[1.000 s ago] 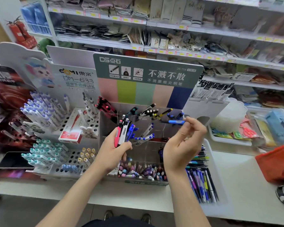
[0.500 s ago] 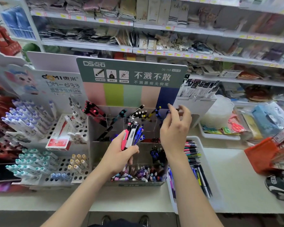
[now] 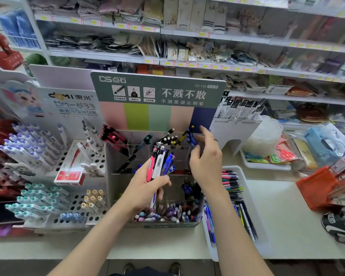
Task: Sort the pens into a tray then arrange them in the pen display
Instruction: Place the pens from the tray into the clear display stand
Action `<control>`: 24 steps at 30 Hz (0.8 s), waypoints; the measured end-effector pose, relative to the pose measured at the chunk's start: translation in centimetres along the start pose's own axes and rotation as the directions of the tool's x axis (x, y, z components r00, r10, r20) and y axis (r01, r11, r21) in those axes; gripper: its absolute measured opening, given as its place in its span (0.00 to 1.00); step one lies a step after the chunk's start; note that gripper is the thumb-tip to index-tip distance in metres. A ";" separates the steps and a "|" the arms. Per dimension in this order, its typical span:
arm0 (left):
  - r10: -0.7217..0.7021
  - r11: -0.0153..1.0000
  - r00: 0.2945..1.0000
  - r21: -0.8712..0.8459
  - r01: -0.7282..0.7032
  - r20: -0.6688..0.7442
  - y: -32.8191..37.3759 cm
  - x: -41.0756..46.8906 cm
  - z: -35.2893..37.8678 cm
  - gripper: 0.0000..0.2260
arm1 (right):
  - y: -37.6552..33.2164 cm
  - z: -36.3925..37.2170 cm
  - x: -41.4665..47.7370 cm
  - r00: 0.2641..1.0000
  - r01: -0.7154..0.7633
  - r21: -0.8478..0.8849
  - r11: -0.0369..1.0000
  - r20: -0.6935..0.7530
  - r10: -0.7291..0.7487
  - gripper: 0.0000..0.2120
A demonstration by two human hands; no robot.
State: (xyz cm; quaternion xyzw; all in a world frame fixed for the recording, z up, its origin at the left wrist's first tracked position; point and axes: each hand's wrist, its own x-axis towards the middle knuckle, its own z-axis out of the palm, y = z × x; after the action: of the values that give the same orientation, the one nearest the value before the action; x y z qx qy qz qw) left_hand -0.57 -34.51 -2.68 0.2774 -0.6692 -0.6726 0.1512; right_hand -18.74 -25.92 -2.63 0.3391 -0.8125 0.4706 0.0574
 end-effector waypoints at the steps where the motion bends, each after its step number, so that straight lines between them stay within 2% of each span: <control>1: -0.005 1.000 1.000 -0.028 0.005 0.003 0.1 -0.1 0.0 0.17 | -0.6 -0.1 -0.6 0.999 0.023 0.014 1.000 -0.026 -0.022 0.25; 3: -0.015 0.996 1.000 -0.083 0.016 0.009 -0.1 -0.1 -0.1 0.19 | -2.1 -0.3 -2.3 0.997 0.015 0.104 0.995 -0.074 -0.007 0.18; 4: -0.016 0.994 1.000 -0.104 0.017 0.012 -0.2 -0.1 -0.2 0.18 | -2.9 -0.4 -3.1 0.999 -0.023 0.174 0.984 -0.044 0.031 0.14; 6: -0.007 0.990 1.000 -0.138 0.011 0.024 -0.4 -0.1 -0.3 0.18 | -3.9 0.1 -4.6 0.979 -0.185 0.340 0.922 0.150 0.141 0.07; 8: -0.006 0.989 0.999 -0.150 0.012 0.034 -0.4 -0.2 -0.6 0.19 | -4.1 0.6 -5.6 0.919 -0.367 0.458 0.810 0.316 0.237 0.05; 11: -0.016 0.991 0.999 -0.130 0.020 0.029 -0.5 -0.4 -1.0 0.18 | -3.7 0.9 -5.9 0.883 -0.460 0.502 0.732 0.346 0.318 0.07; 14: -0.024 0.995 1.000 -0.097 0.024 0.000 -1.2 -0.6 -1.6 0.14 | -3.5 0.9 -5.8 0.903 -0.429 0.539 0.725 0.252 0.347 0.09; 18: 0.005 0.997 0.994 0.072 0.003 -0.113 -1.5 -1.2 -2.0 0.11 | -3.5 0.3 -5.3 0.919 -0.304 0.512 0.803 -0.062 0.388 0.10; 20: 0.038 0.993 0.987 0.119 -0.019 -0.155 -1.4 -1.4 -2.3 0.12 | -3.7 0.0 -5.1 0.920 -0.249 0.460 0.852 -0.162 0.357 0.10; 24: 0.079 0.987 0.983 0.151 -0.054 -0.165 -1.7 -1.5 -2.8 0.14 | -3.4 0.1 -5.2 0.939 -0.114 0.349 0.930 -0.268 0.216 0.11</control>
State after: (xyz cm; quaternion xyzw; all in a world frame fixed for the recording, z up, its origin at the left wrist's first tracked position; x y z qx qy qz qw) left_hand 2.49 -35.86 -3.96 0.3217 -0.7102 -0.5902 0.2095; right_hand -12.68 -24.50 -2.42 0.1978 -0.7302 0.6486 0.0832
